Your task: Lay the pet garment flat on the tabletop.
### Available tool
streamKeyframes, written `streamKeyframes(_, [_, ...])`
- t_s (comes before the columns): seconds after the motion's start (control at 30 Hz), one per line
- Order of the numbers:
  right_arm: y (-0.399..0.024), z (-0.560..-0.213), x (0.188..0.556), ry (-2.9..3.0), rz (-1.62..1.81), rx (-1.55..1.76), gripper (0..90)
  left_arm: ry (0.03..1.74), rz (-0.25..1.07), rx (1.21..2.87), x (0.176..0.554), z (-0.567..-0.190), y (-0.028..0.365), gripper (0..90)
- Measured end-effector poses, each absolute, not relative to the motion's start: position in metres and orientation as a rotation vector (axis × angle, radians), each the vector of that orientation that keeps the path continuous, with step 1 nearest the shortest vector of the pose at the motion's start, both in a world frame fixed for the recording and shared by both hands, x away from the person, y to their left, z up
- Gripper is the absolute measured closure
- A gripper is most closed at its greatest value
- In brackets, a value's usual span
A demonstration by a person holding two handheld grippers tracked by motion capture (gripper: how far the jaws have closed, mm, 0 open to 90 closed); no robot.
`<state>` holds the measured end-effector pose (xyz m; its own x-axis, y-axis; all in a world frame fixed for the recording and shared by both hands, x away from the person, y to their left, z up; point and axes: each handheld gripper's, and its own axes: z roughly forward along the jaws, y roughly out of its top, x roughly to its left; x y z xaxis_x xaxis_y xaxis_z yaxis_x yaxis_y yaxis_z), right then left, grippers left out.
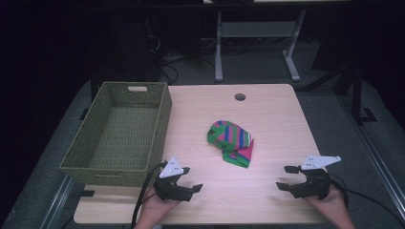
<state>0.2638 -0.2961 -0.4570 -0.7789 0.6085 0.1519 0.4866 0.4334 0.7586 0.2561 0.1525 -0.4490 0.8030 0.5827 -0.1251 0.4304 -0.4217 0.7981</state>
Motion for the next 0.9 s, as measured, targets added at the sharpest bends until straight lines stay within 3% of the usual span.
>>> streamKeyframes(0.9, [-0.266,-0.412,0.325,2.651,1.276,0.924,24.8,0.764,0.229,2.059,0.257,-0.448,0.158,22.9])
